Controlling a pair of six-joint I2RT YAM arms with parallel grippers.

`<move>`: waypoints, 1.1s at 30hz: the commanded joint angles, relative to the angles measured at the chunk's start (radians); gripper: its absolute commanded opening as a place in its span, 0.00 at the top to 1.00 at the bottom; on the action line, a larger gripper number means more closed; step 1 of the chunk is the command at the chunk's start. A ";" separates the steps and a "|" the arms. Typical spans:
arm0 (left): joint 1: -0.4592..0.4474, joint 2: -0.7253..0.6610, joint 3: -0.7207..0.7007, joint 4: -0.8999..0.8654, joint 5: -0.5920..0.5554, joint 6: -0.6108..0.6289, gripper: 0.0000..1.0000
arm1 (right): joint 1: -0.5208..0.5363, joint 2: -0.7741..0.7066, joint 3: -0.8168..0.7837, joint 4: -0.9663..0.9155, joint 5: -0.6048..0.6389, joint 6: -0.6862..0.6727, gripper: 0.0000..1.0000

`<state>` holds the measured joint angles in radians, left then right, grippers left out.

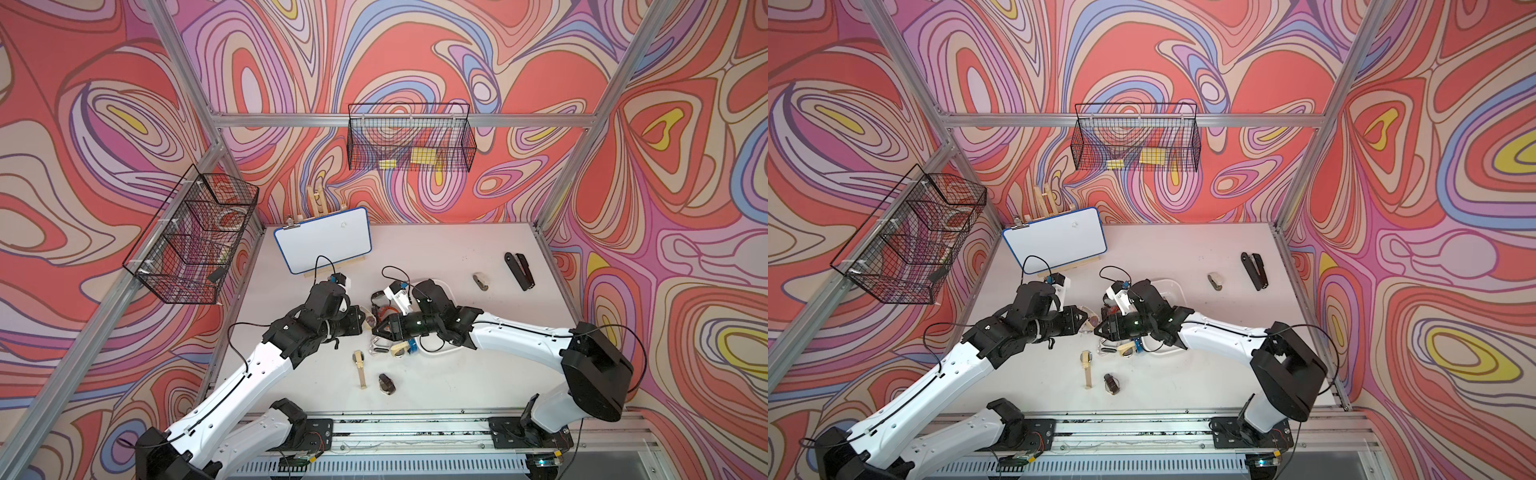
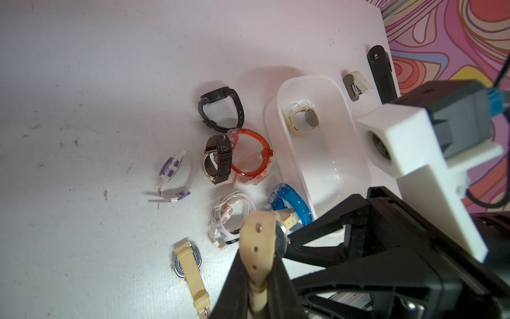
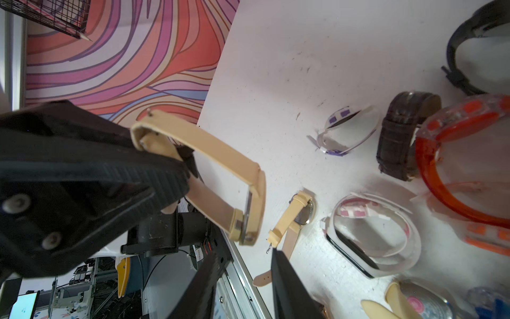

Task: Put the watch into the storage box
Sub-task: Pick up the watch at the center of the board.

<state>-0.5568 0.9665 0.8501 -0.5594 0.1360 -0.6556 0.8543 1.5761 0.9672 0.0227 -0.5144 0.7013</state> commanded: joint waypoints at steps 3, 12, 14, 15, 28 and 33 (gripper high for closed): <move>0.003 -0.026 -0.022 0.028 0.016 -0.009 0.86 | 0.006 0.016 0.045 0.005 0.039 -0.003 0.63; 0.002 -0.054 -0.044 0.045 0.026 -0.019 0.87 | 0.006 0.066 0.077 0.004 0.044 0.002 0.65; 0.003 -0.058 -0.047 0.048 0.028 -0.022 0.87 | 0.006 0.077 0.082 0.015 0.037 0.010 0.67; 0.003 -0.060 -0.049 0.052 0.027 -0.024 0.87 | 0.005 0.082 0.083 0.016 0.035 0.013 0.68; 0.003 -0.089 -0.102 0.153 0.073 -0.062 0.58 | 0.006 0.073 0.135 -0.111 0.020 -0.026 0.96; 0.003 -0.125 -0.097 0.122 0.061 -0.055 0.14 | -0.009 0.041 0.167 -0.293 0.132 -0.092 0.99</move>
<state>-0.5564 0.8661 0.7570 -0.4454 0.1947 -0.7147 0.8516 1.6527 1.1042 -0.1394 -0.4553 0.6659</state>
